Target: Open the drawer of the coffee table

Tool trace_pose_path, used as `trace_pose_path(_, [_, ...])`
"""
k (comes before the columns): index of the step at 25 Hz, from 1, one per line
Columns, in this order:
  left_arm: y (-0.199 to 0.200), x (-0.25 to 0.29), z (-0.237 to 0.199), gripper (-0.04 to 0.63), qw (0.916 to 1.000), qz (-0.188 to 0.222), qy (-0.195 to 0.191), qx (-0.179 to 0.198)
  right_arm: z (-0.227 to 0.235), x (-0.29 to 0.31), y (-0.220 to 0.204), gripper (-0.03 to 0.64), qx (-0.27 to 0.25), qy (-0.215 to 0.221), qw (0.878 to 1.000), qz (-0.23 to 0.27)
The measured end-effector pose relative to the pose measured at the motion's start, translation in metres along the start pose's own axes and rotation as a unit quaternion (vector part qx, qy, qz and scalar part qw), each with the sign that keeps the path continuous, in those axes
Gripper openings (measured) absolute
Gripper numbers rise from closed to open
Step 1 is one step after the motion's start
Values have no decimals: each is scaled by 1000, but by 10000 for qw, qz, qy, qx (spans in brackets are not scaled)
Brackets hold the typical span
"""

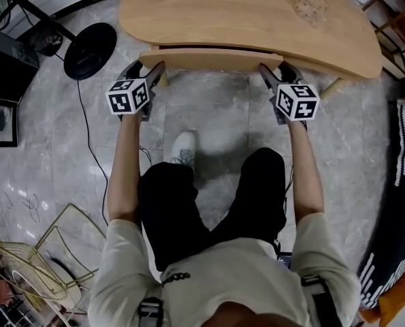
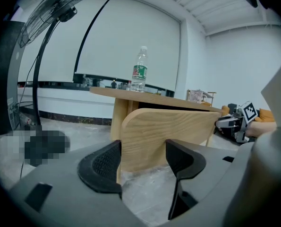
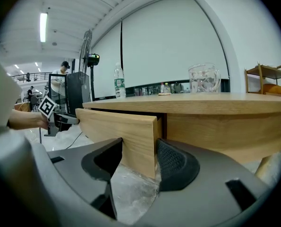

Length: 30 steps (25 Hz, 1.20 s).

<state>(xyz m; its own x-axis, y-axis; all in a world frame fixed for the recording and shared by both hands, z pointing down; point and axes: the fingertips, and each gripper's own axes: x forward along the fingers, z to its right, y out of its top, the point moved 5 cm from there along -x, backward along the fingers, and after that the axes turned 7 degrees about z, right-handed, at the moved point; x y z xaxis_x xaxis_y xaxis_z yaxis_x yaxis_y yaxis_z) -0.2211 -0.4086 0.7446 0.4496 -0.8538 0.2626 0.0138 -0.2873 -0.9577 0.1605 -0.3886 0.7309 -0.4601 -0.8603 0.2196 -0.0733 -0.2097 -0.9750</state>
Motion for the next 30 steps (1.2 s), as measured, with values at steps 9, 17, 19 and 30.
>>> trace_pose_path(9, [-6,-23,8,304,9996,26,-85,-285,-13,-21,-5,229,1,-38,10000,-32])
trace_pose_path(17, [-11,-49,16,299,9988,-269,-128,-394,-28,-42,-7,229,17,-5,9996,-293])
trace_pose_path(19, [-13,-54,19,299,9987,-286,-116,-406,-30,-47,-8,229,29,-8,9994,-334])
trace_pose_path(30, [-24,-85,34,299,9986,-164,-116,-496,-45,-74,-16,229,50,28,9994,-355])
